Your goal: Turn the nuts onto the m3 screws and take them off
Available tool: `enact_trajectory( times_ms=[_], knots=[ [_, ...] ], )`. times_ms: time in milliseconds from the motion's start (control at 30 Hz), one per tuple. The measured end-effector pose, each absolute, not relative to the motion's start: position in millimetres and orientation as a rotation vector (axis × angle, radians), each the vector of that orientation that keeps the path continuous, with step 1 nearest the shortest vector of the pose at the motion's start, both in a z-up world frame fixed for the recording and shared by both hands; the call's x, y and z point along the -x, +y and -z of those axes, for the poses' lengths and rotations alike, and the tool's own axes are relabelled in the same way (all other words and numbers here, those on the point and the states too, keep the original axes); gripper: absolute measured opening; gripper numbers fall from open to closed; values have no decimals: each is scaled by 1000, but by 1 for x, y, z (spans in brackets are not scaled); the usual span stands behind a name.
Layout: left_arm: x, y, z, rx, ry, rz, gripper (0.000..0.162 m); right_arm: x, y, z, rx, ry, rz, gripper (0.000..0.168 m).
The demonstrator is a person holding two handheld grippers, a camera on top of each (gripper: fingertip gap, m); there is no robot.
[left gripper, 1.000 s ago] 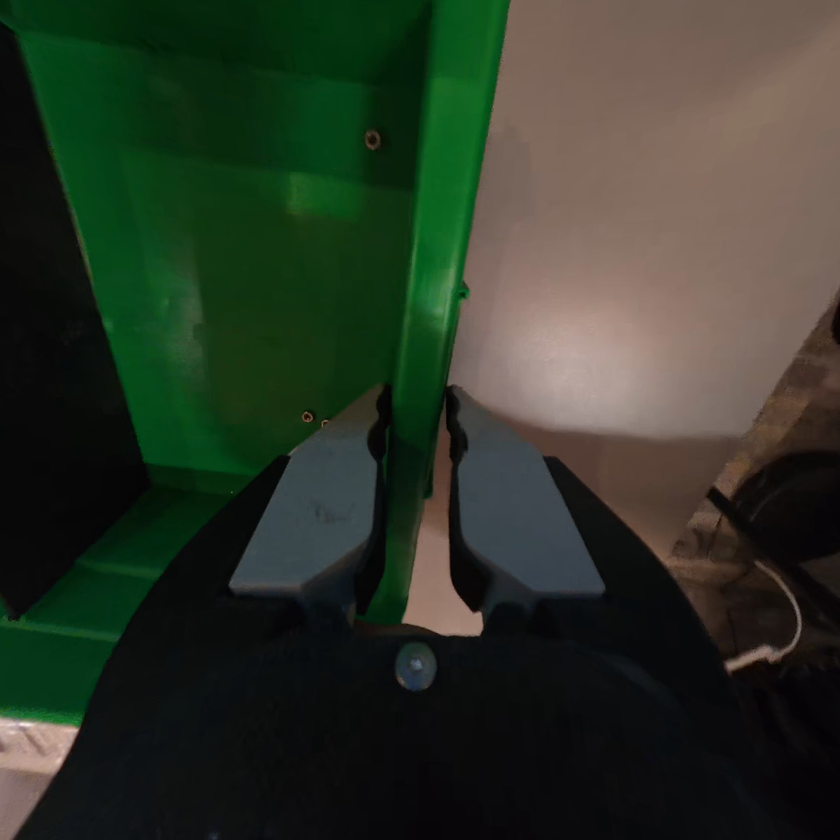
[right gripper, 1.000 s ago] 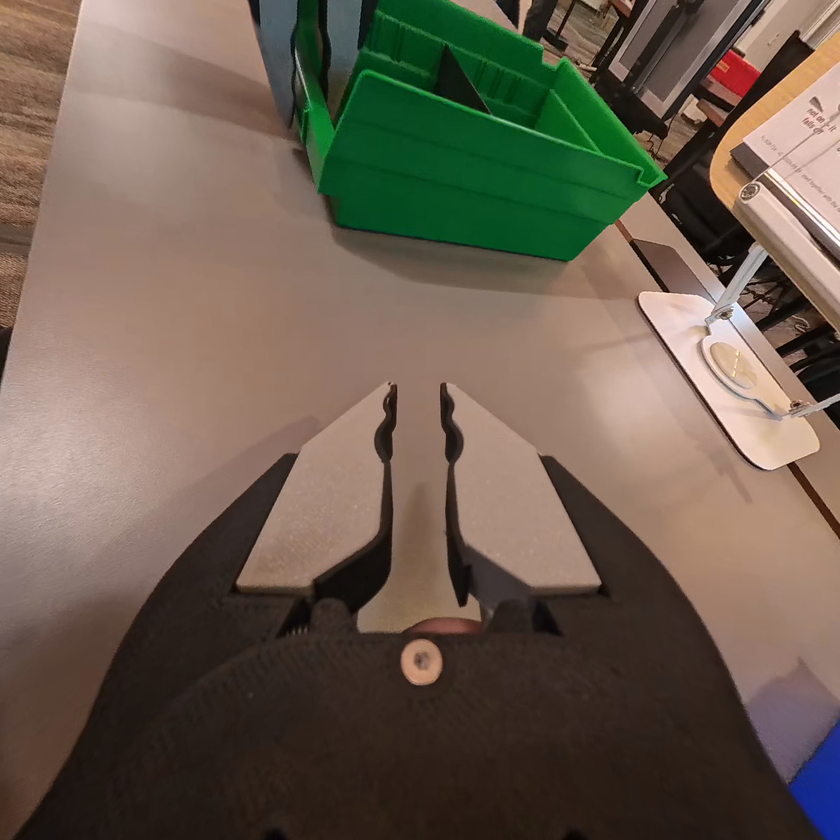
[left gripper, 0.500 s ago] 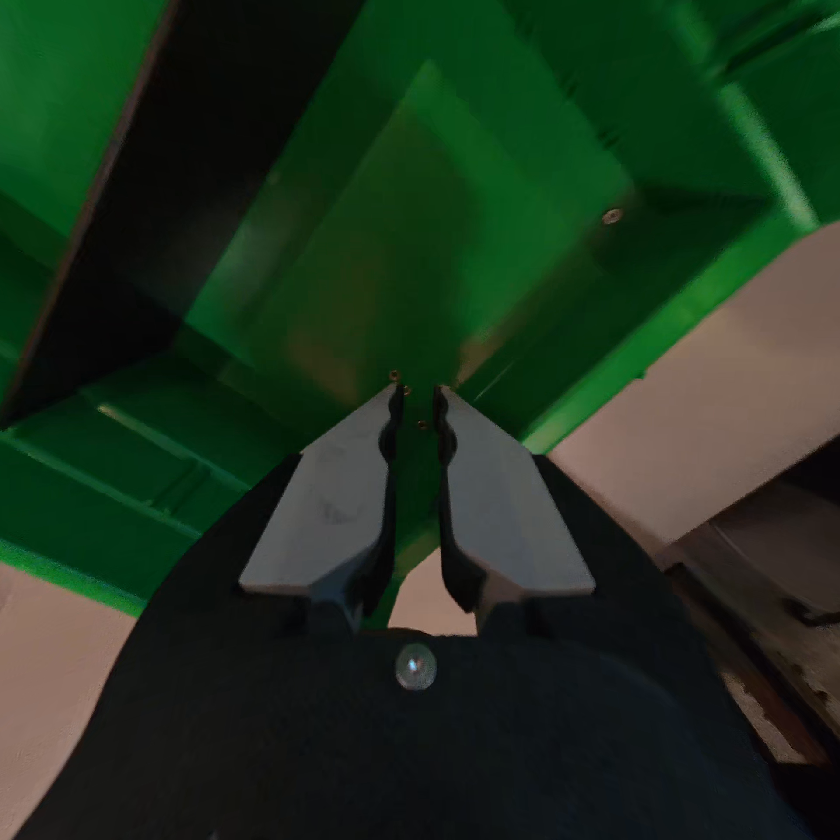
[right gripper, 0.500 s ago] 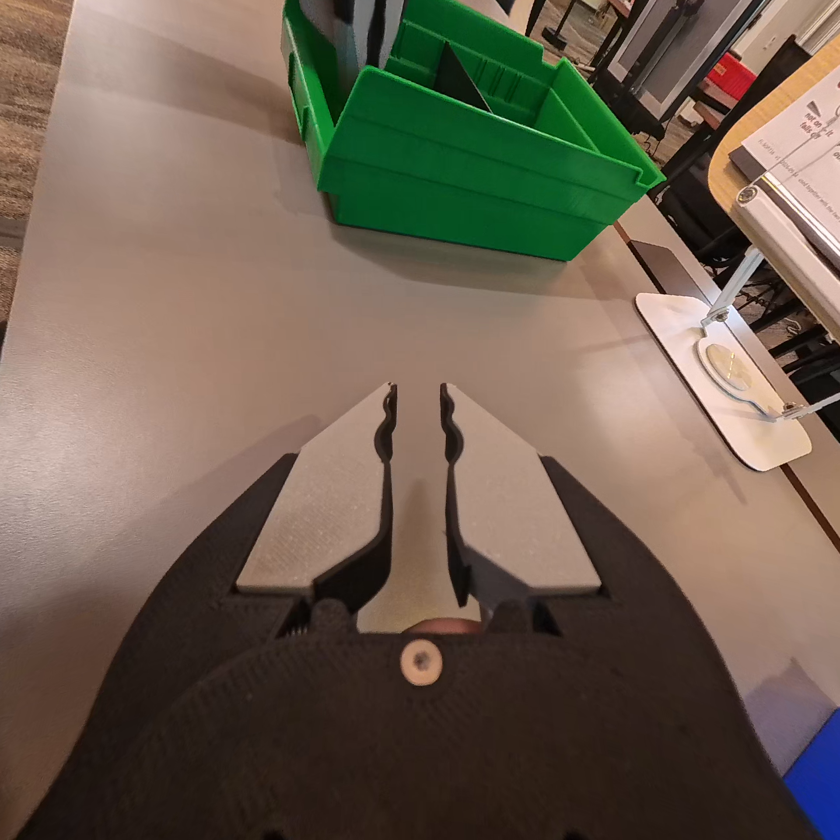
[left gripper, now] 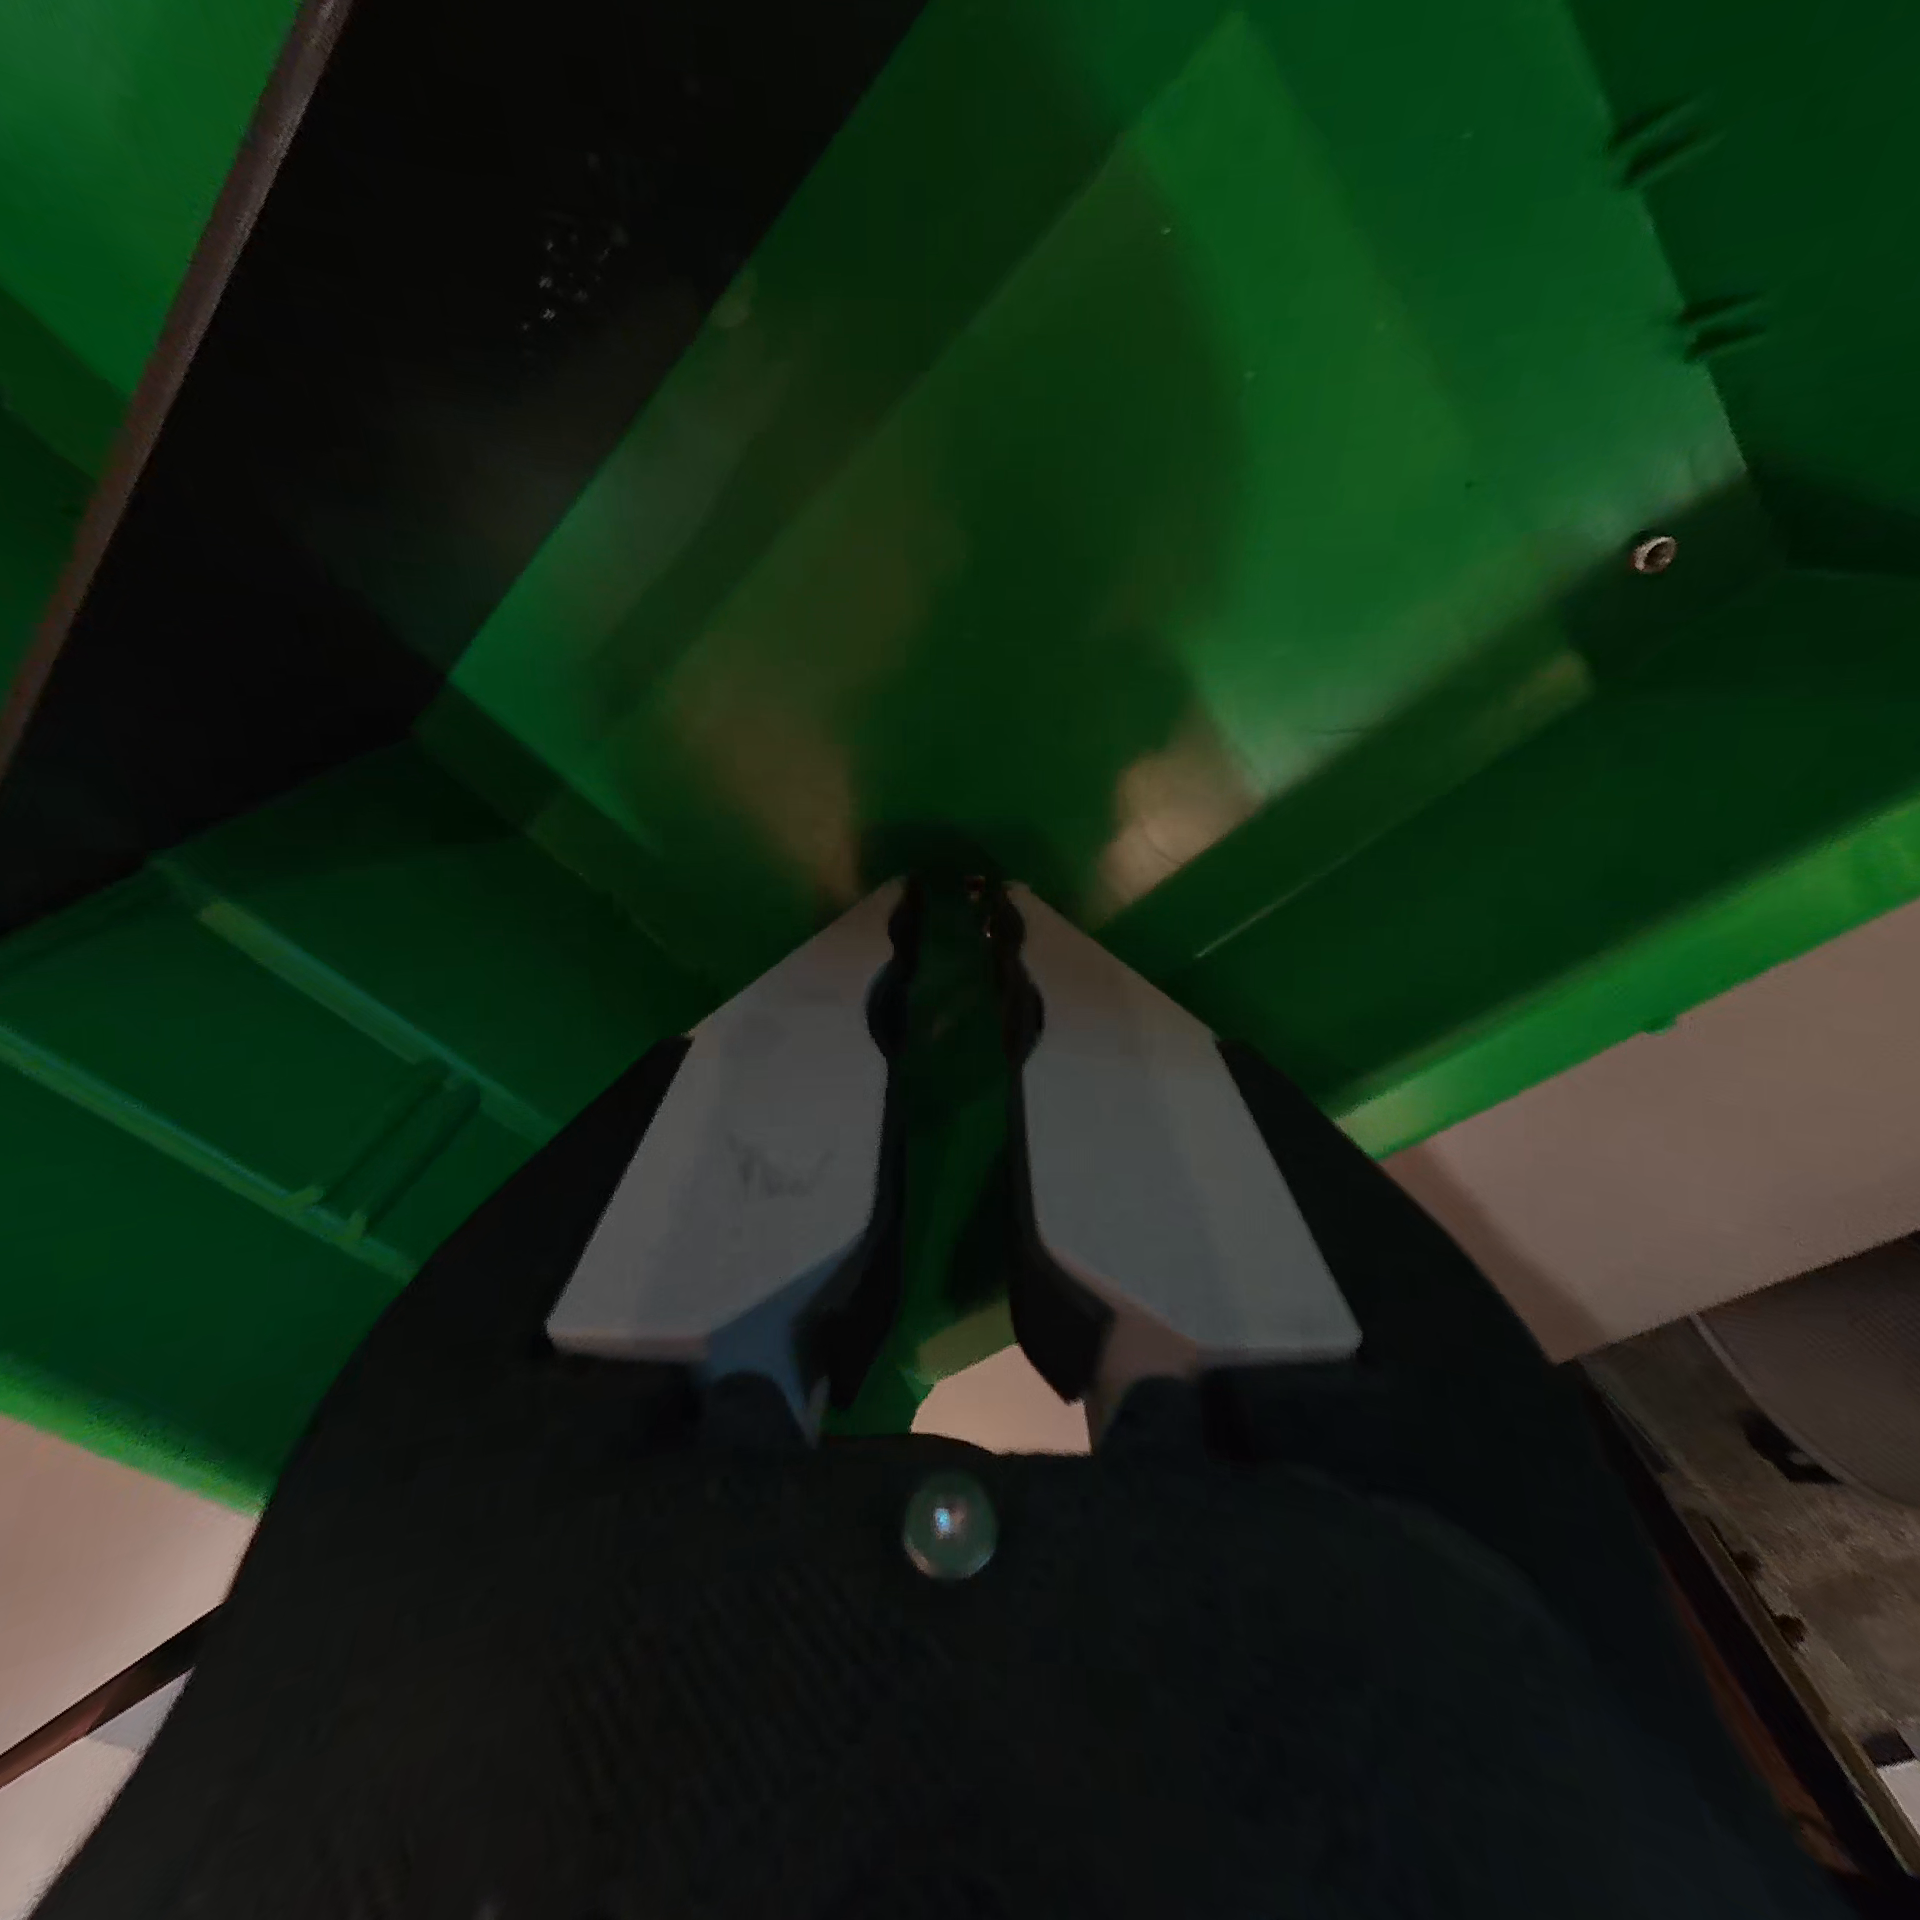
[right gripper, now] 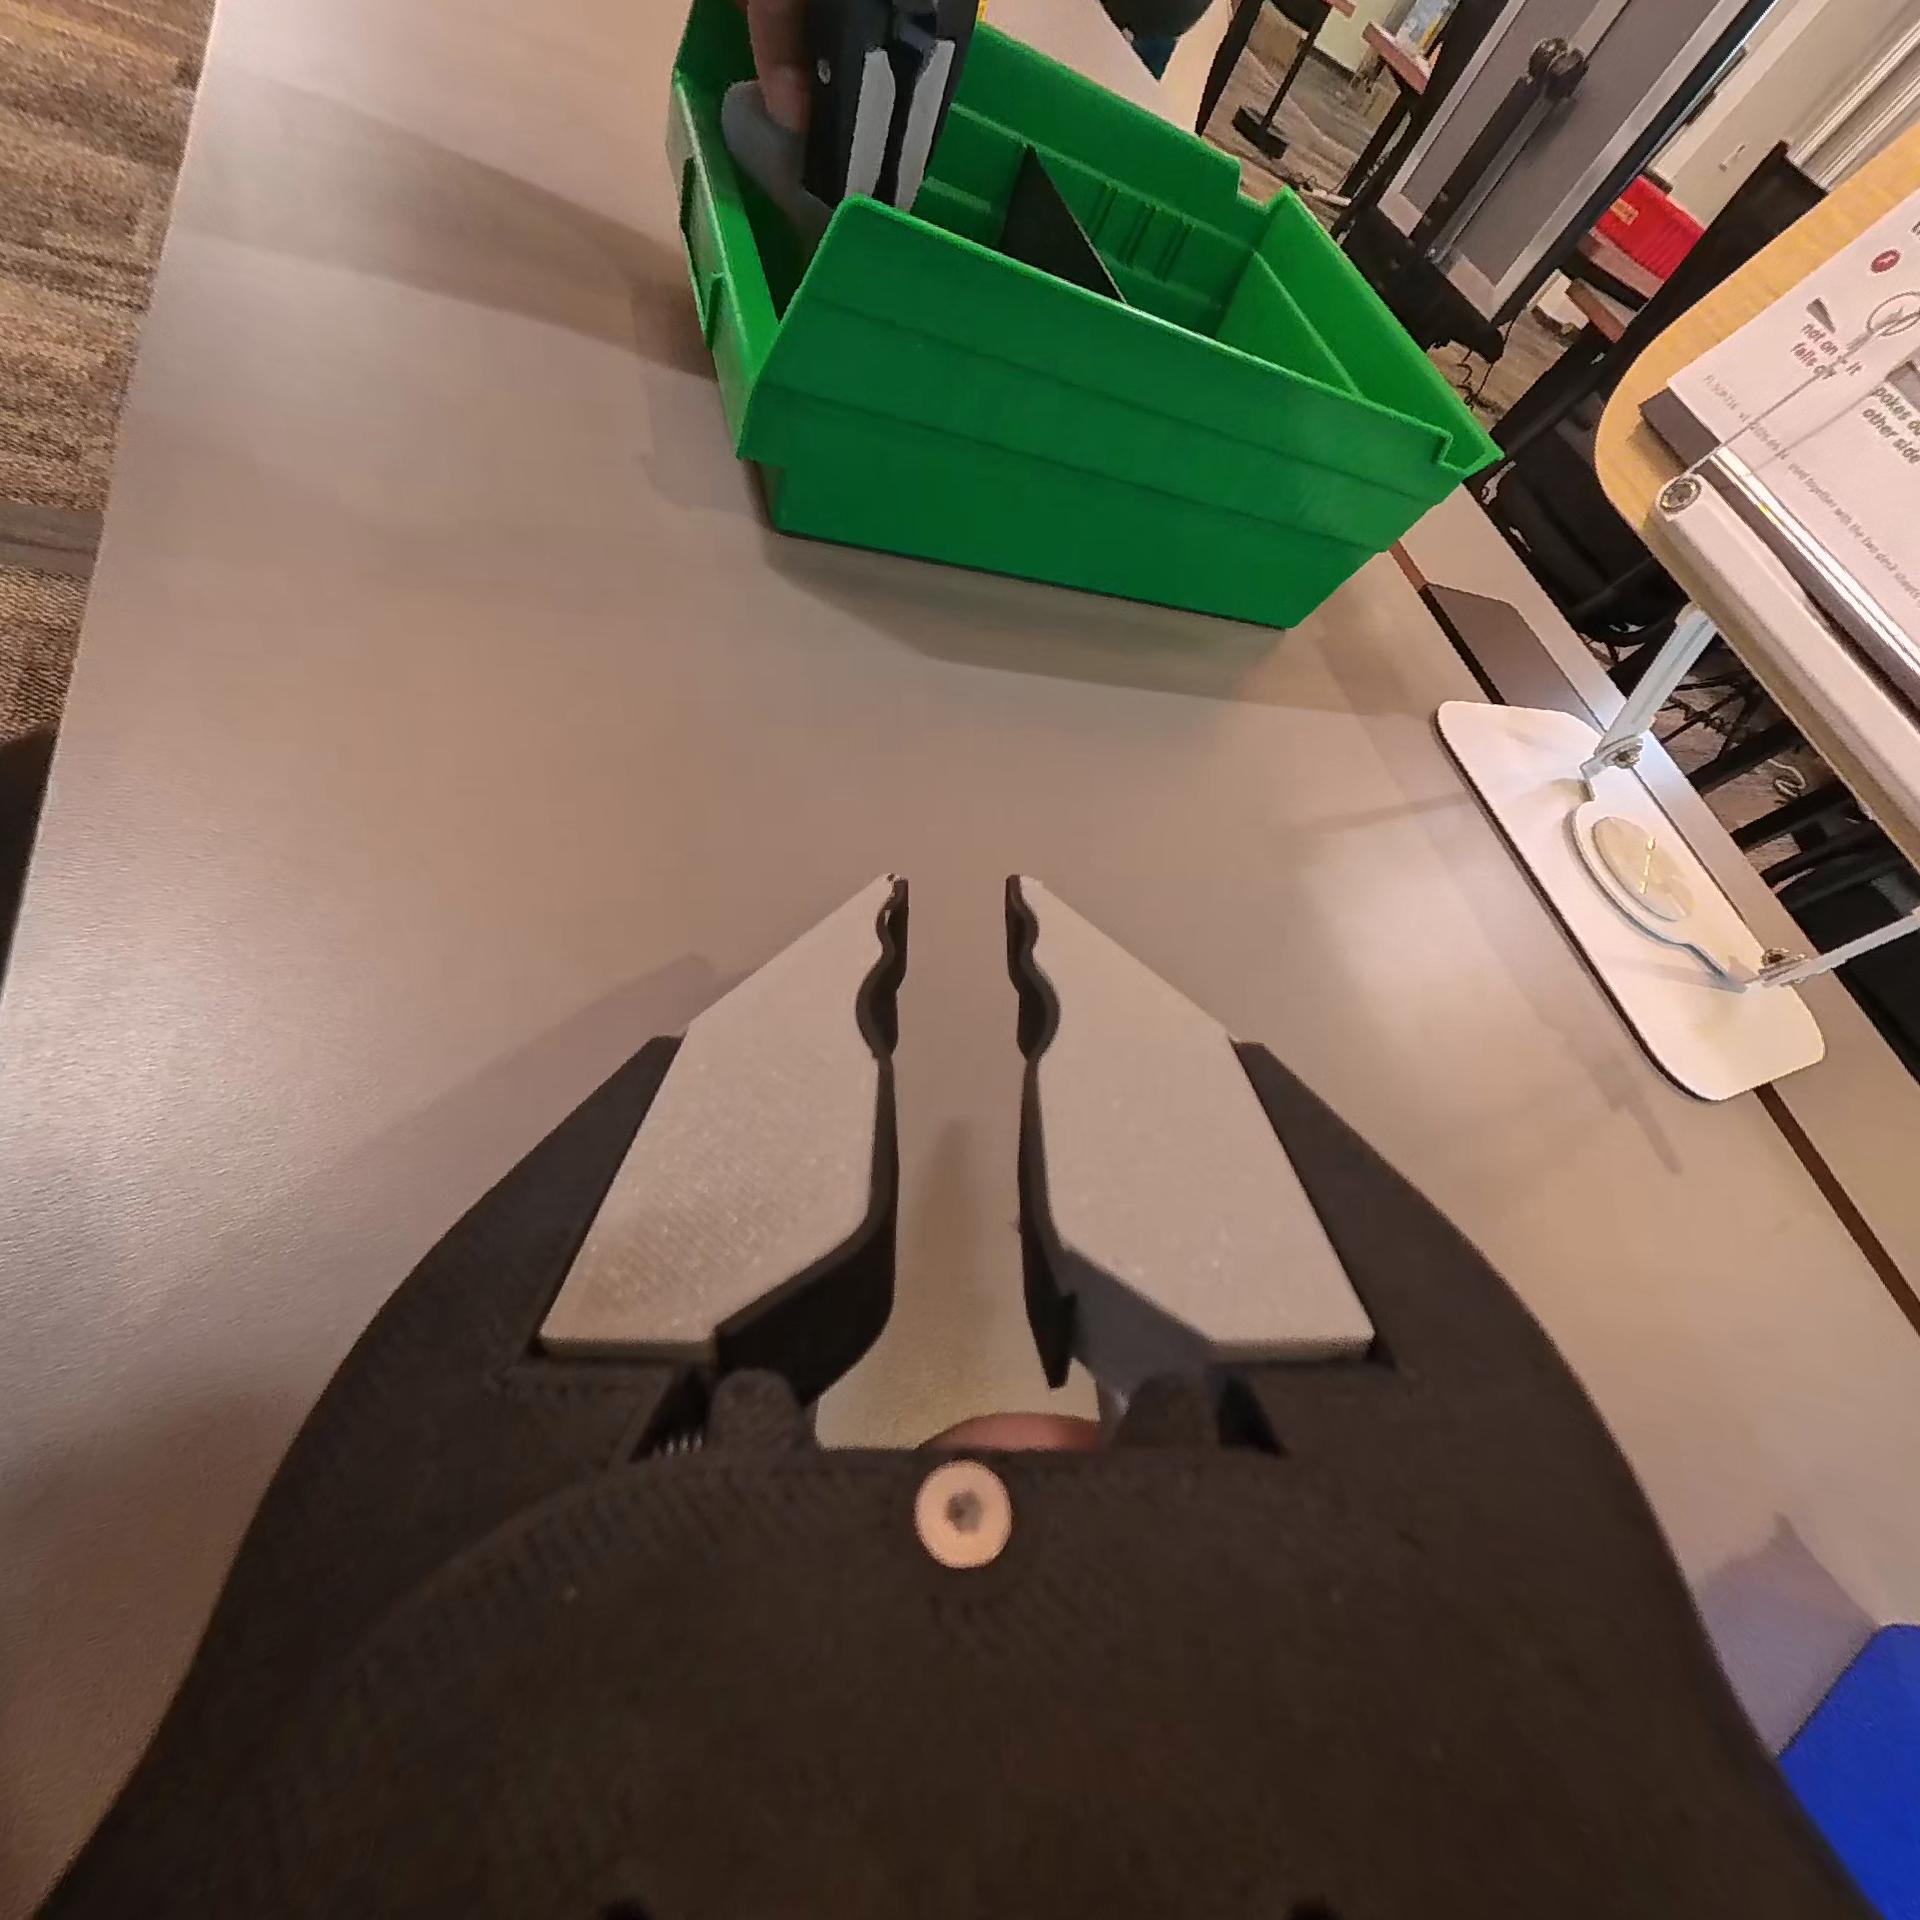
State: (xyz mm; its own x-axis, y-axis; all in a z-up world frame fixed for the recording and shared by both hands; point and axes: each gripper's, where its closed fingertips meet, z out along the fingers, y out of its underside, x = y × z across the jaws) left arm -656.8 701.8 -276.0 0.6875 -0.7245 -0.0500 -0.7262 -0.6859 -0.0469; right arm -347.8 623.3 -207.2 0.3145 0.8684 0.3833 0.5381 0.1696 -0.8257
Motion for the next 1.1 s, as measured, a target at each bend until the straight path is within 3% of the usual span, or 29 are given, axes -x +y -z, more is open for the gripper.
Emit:
enact_trajectory(
  times_ms=[33,700,1100],
  knots=[
    [657,702,276,2826,1216,-44,11,348,623,207,1497,-1353,-383,15],
    [651,706,272,2714,1248,-129,0,349,620,202,1471,-1354,-368,15],
    [651,704,272,2751,1181,-54,4,349,621,204,1473,-1360,-357,14]
  ],
)
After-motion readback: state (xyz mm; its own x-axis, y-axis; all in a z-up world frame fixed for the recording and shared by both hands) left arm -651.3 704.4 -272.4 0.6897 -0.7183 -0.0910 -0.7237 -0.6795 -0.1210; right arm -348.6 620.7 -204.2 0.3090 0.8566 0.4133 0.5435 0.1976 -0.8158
